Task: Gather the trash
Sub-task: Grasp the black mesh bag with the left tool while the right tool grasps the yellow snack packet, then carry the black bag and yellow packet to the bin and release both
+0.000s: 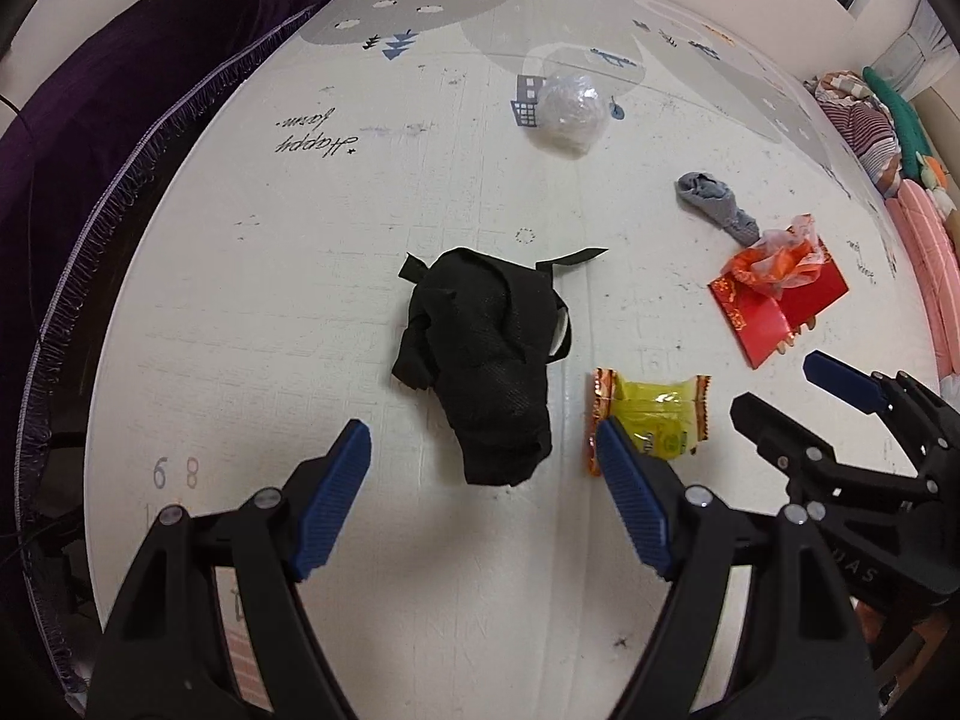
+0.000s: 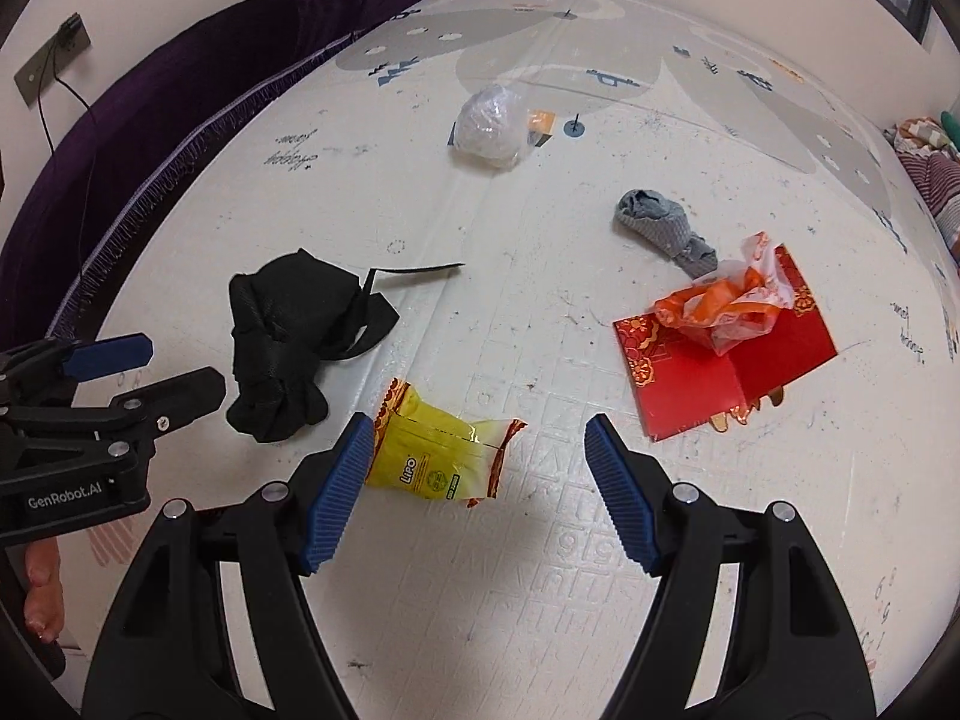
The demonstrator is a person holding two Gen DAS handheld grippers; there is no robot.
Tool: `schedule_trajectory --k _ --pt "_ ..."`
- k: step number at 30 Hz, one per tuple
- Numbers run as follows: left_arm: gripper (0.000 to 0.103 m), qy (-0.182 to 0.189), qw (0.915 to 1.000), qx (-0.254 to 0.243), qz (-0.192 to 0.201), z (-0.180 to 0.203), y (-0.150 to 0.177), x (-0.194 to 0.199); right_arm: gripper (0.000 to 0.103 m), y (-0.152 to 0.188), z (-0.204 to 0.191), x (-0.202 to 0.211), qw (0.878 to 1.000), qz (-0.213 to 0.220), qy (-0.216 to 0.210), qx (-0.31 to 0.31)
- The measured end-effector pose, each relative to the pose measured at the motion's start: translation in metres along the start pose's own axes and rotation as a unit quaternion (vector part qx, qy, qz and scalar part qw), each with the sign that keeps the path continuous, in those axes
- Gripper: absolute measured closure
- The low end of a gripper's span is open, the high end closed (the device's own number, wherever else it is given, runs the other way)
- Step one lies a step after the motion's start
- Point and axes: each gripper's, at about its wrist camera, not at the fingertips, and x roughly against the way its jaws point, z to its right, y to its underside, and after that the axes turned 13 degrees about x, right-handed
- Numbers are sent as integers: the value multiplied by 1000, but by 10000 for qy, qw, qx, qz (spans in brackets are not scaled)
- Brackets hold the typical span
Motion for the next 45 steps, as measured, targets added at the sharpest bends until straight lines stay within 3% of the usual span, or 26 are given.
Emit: schedule_trajectory --k 6,9,14,21,22,23,35,45 --pt "26 -113 9999 -27 -125 -8 2 -45 33 4 -10 -42 9999 -113 -91 -49" --pt "29 69 9998 74 -152 -16 5 -55 33 8 -11 -55 9996 -224 -127 -135" --pt "60 538 9979 147 -319 -20 9 -56 31 12 -14 -70 9987 -373 -319 -165" --pt "63 534 9981 -167 -269 -11 13 -54 33 8 -24 -88 9972 -585 -464 -70" --pt "64 537 9980 -204 -265 -10 13 -54 42 8 -26 -88 9971 -598 -464 -35" --pt "64 537 9979 -268 -244 -9 13 -52 43 7 -26 -87 9970 -589 -493 -22" --pt "67 358 9965 -747 41 3 14 -16 50 2 -13 -40 9990 -246 -362 43" --pt "67 228 9958 -794 399 9 19 76 50 -3 -4 58 9997 20 -163 175"
